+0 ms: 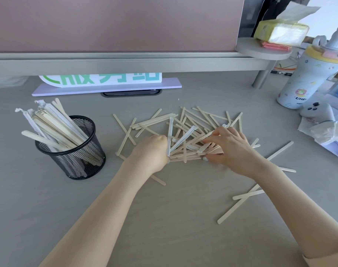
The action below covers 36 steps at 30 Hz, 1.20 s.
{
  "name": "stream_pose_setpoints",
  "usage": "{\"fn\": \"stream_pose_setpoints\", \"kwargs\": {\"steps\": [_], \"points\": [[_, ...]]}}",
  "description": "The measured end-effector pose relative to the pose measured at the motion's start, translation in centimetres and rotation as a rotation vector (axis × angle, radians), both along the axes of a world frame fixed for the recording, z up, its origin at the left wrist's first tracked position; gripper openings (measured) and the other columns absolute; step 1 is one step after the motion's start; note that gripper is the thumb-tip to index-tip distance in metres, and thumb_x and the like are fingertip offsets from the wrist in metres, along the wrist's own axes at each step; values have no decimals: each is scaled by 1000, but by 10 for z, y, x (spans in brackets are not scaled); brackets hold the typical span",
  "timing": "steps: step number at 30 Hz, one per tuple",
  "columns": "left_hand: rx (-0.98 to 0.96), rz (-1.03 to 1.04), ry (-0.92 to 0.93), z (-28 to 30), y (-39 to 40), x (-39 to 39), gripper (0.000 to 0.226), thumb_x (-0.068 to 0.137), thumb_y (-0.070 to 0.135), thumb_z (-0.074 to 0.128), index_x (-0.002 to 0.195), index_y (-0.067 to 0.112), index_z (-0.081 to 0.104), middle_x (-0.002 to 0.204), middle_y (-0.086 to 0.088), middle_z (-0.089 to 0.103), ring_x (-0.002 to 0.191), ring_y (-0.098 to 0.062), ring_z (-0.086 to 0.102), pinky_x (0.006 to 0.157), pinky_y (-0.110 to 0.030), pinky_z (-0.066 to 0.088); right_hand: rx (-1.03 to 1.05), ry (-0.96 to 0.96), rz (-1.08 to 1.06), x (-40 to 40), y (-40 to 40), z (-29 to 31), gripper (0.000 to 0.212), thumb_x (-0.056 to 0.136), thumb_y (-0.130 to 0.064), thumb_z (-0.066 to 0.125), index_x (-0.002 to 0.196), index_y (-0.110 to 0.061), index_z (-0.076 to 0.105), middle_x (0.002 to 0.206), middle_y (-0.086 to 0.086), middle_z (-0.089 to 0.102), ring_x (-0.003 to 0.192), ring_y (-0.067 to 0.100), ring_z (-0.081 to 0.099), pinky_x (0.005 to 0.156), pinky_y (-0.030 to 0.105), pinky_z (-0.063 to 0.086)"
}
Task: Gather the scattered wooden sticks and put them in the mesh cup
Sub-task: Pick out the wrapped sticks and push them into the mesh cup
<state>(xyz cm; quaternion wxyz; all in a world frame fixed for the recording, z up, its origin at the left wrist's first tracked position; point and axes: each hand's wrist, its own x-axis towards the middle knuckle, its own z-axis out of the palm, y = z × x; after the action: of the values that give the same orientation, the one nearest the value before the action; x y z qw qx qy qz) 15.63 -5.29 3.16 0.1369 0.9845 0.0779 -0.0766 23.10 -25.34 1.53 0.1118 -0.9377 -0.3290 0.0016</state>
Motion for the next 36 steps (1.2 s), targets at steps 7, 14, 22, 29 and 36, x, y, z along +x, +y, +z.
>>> {"fn": "stream_pose_setpoints", "kwargs": {"steps": [7,14,22,29,36], "points": [[86,-9,-35,-2,-7,-1,15,87,4,53,100,7,55,99,-9,52,76,-22,43,66,-30,37,-1,-36,68,-1,2,-4,26,79,-29,64,103,-20,60,109,-4,55,109,21,46,89,28,25],[146,-12,-93,-6,-15,-3,21,88,2,51,107,7,52,109,-10,57,103,-27,54,71,-31,38,-35,-35,138,-7,2,-7,29,83,-13,56,111,-18,52,111,-4,54,110,18,46,89,23,21],[130,-15,-118,-9,-14,-9,20,86,6,54,105,4,48,114,-11,54,109,-28,48,78,-33,41,-99,-171,171,-8,5,-19,30,83,-18,41,109,-20,54,102,-4,53,101,22,50,95,25,18],[183,-73,-212,-6,6,-17,39,93,3,41,130,9,30,78,-3,52,74,-31,51,60,-33,32,59,-163,234,-14,8,-2,20,81,-19,30,97,-20,41,74,-8,55,77,23,56,87,19,23],[99,-53,-297,13,27,-37,27,95,6,36,120,13,40,98,-8,60,78,-28,46,62,-32,35,208,-262,278,-22,15,11,23,85,-37,51,99,-19,50,73,-21,43,75,14,40,73,21,27]]}}
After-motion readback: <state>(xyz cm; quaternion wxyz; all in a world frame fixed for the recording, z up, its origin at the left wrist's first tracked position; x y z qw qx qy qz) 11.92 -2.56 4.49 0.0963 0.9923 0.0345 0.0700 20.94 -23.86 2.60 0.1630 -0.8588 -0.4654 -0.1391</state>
